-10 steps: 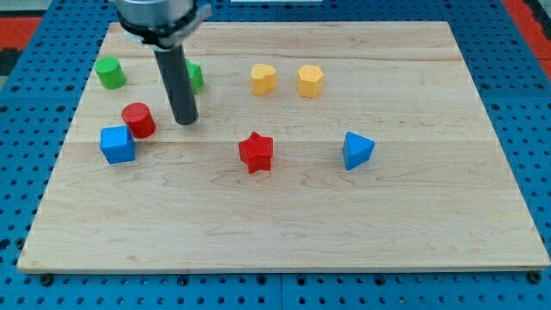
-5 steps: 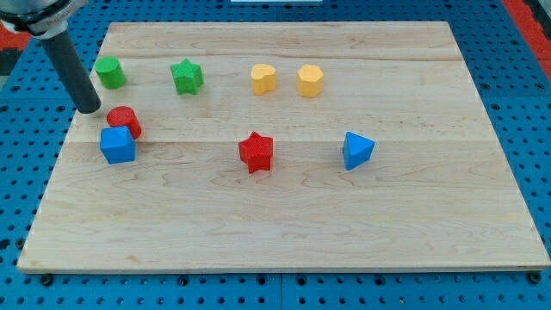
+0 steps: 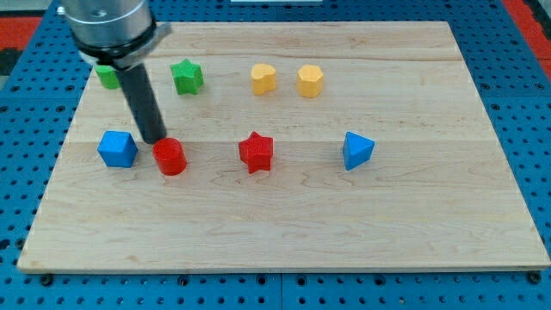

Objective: Place the red circle in between red star and blue cube

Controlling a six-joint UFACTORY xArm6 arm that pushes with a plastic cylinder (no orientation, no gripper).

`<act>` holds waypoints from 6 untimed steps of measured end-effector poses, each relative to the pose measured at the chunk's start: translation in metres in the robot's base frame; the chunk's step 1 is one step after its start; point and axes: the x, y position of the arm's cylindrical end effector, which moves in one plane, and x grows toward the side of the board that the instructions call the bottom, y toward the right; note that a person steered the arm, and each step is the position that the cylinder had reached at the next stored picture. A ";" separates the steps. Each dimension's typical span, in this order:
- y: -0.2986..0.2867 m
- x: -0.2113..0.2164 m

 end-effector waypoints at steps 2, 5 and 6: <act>-0.040 -0.016; 0.024 -0.027; 0.088 -0.024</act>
